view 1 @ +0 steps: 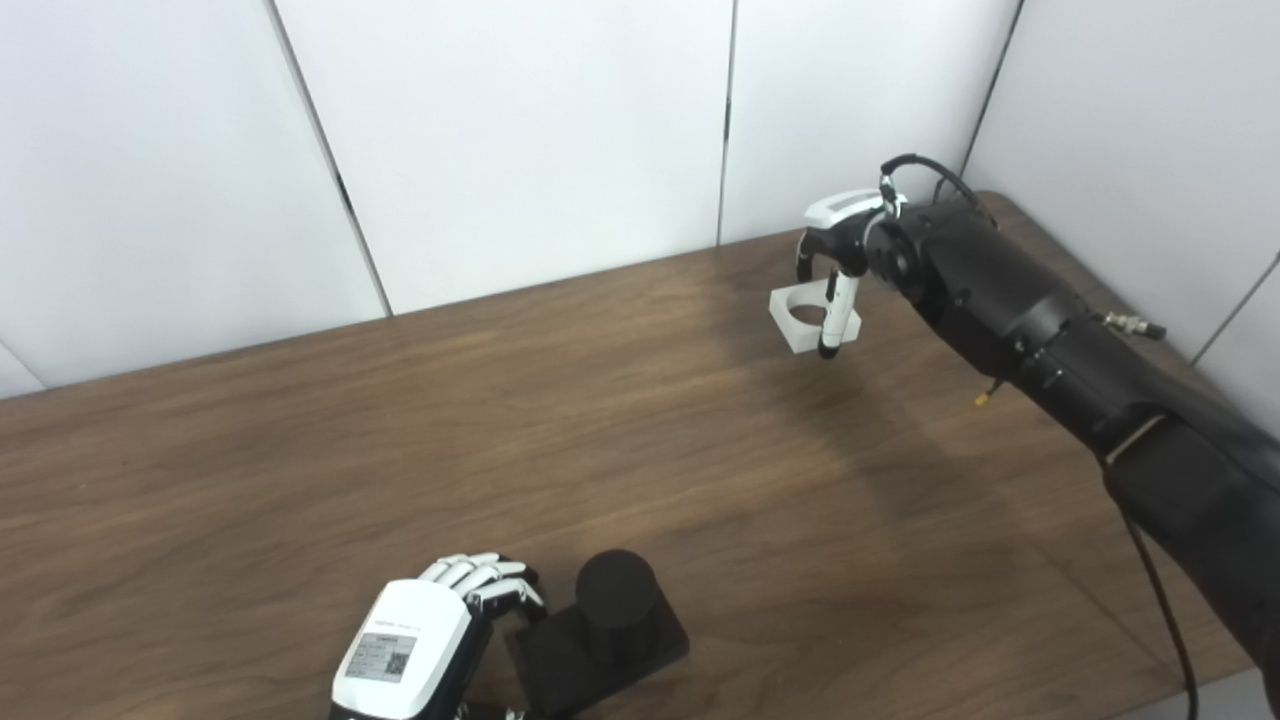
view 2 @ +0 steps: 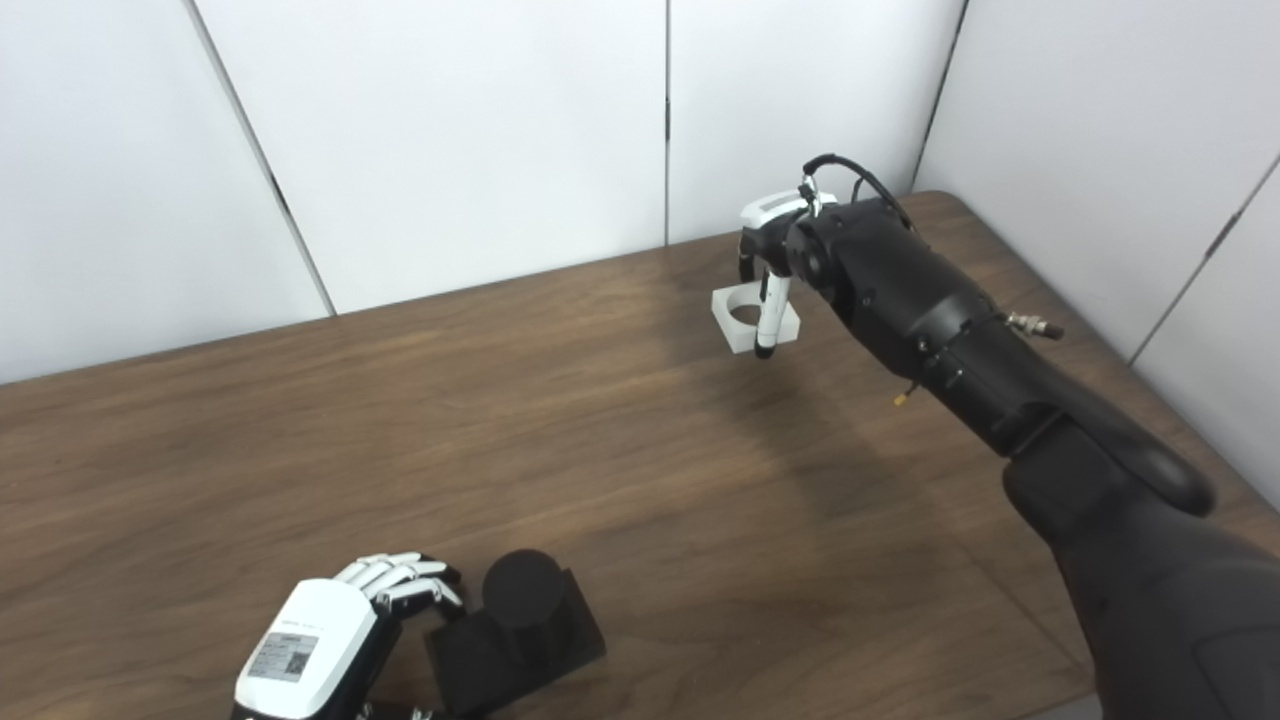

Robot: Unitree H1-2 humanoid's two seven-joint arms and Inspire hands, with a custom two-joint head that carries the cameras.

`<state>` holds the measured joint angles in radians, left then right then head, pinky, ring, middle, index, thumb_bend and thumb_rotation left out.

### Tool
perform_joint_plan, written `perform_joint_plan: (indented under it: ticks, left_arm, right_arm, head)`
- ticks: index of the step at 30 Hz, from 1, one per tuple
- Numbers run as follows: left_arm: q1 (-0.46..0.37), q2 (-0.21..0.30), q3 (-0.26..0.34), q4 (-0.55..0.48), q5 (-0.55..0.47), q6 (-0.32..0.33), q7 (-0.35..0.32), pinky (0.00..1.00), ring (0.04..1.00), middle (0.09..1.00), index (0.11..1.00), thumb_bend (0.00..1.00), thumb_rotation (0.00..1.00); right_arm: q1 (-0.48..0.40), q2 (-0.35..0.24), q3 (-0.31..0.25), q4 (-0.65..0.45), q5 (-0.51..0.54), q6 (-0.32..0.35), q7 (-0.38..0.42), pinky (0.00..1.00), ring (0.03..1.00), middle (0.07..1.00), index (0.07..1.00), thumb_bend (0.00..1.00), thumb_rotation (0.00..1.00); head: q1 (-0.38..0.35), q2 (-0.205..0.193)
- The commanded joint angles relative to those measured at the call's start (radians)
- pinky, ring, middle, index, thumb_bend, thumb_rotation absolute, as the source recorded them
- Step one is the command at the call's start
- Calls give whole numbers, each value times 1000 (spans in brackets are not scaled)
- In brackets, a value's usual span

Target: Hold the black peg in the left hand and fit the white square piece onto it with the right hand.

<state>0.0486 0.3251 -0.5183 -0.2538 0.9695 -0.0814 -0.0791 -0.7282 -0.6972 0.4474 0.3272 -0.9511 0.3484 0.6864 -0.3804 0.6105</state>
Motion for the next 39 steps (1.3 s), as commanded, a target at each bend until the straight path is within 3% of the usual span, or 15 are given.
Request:
perform_joint_plan:
  ticks: [1, 5, 19, 31, 32, 33, 35, 39]
  left_arm:
    - [19, 9, -28, 31, 68, 18, -71, 802, 796, 753, 488, 519, 54]
    - [20, 6, -25, 29, 66, 17, -70, 798, 792, 750, 488, 519, 54]
    - [21, 3, -21, 18, 74, 28, -87, 802, 797, 754, 488, 519, 54]
    - [21, 2, -20, 9, 72, 38, -90, 805, 799, 757, 488, 519, 54]
    - [21, 1, -19, 9, 73, 39, -91, 805, 797, 755, 488, 519, 54]
    - [21, 1, -19, 8, 74, 39, -92, 805, 797, 755, 488, 519, 54]
    - [20, 1, -19, 8, 76, 39, -94, 802, 797, 756, 488, 519, 54]
    - [20, 2, -18, 9, 76, 38, -93, 803, 799, 757, 488, 519, 54]
  right_arm:
    - [-36, -6, -25, 0, 5, -18, -57, 970, 1000, 948, 731, 914, 249]
    - [-25, -3, -35, 8, 24, -39, -92, 925, 985, 924, 655, 862, 202]
    - [11, 2, -25, 13, 16, -44, -116, 909, 977, 936, 687, 856, 187]
    - [31, 1, -33, 15, 32, -65, -154, 883, 960, 916, 652, 851, 166]
    - [36, 0, -38, 16, 41, -80, -173, 859, 947, 901, 620, 828, 148]
    - [41, -1, -44, 18, 49, -95, -192, 845, 935, 886, 557, 680, 142]
    - [47, -2, -55, 26, 65, -119, -221, 819, 911, 850, 501, 555, 134]
    - [50, -6, -60, 29, 74, -137, -234, 813, 892, 819, 487, 523, 129]
  head:
    - [0, 1]
    - [3, 2]
    - [11, 10]
    - [17, 14]
    - [17, 14]
    - [17, 14]
    - [17, 14]
    - [17, 14]
